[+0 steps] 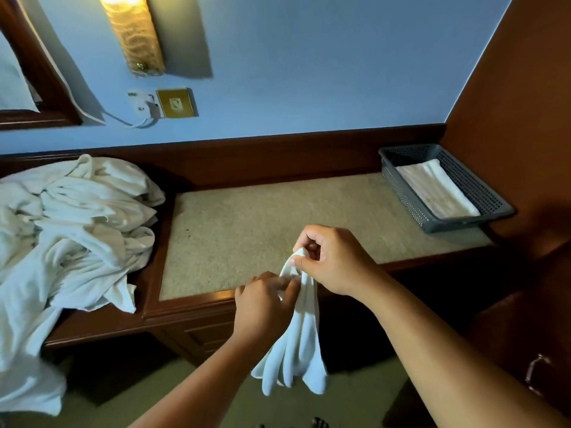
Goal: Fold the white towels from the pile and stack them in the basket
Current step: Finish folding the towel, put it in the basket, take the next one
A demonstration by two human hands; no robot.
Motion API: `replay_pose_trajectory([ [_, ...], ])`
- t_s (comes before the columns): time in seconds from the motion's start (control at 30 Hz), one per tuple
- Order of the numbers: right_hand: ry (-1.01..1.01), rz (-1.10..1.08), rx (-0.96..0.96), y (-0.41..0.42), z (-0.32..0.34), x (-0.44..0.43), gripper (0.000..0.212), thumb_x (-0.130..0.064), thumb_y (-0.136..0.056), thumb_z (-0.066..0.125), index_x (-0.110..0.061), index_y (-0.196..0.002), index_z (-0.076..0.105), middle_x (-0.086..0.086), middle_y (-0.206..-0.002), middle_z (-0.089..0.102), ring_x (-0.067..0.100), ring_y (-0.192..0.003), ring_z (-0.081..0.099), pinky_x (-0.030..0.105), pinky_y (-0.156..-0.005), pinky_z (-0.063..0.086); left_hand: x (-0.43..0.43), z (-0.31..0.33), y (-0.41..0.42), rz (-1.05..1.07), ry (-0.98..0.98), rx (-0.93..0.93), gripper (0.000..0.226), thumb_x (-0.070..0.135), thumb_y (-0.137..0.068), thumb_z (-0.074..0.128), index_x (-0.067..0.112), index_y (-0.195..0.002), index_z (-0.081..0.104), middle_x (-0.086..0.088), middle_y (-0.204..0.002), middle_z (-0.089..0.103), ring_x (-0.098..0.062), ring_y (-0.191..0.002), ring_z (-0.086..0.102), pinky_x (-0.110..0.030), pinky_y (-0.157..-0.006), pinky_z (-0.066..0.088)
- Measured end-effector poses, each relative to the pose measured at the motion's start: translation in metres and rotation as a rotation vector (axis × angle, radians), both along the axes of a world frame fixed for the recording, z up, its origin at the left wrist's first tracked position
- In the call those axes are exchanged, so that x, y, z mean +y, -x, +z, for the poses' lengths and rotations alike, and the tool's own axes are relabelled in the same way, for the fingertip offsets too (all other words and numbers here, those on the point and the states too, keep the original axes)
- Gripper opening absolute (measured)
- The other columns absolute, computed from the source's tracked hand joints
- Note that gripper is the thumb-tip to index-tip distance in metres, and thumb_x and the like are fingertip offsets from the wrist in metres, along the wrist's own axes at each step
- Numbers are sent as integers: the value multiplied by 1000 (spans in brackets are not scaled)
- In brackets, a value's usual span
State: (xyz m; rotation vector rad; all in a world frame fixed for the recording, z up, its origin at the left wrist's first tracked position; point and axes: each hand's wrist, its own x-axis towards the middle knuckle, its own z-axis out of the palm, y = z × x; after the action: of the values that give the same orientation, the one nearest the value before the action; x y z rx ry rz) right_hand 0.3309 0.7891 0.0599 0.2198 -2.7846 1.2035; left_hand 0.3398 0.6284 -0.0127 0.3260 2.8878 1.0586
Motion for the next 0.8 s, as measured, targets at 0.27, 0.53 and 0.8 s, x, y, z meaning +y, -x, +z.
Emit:
replay_pose_trajectory([
  [0.27,-7,139,-58,7,-1,26,15,-26,-82,76,-26,-76,62,-5,-67,61,6,-59,53,31,-58,49,22,-13,-8,277,-163,139,31,63,-84,55,36,-76,68,20,-83,62,-7,-80,60,-42,-80,51],
  [0.53,89,224,9,4,-8,31,15,-25,-84,78,-23,-78,64,-5,-70,62,11,-64,56,23,-61,45,38,-53,-22,225,221,-172,29,51,-90,52,28,-84,69,11,-92,51,-17,-102,50,-35,-83,30],
  [0.8,104,164,3,14,3,71,16,-26,-84,78,-25,-77,63,-10,-67,60,3,-60,52,17,-58,42,44,-73,-19,193,-45,-208,10,41,-91,62,48,-84,60,19,-99,55,-11,-106,49,-37,-92,32],
])
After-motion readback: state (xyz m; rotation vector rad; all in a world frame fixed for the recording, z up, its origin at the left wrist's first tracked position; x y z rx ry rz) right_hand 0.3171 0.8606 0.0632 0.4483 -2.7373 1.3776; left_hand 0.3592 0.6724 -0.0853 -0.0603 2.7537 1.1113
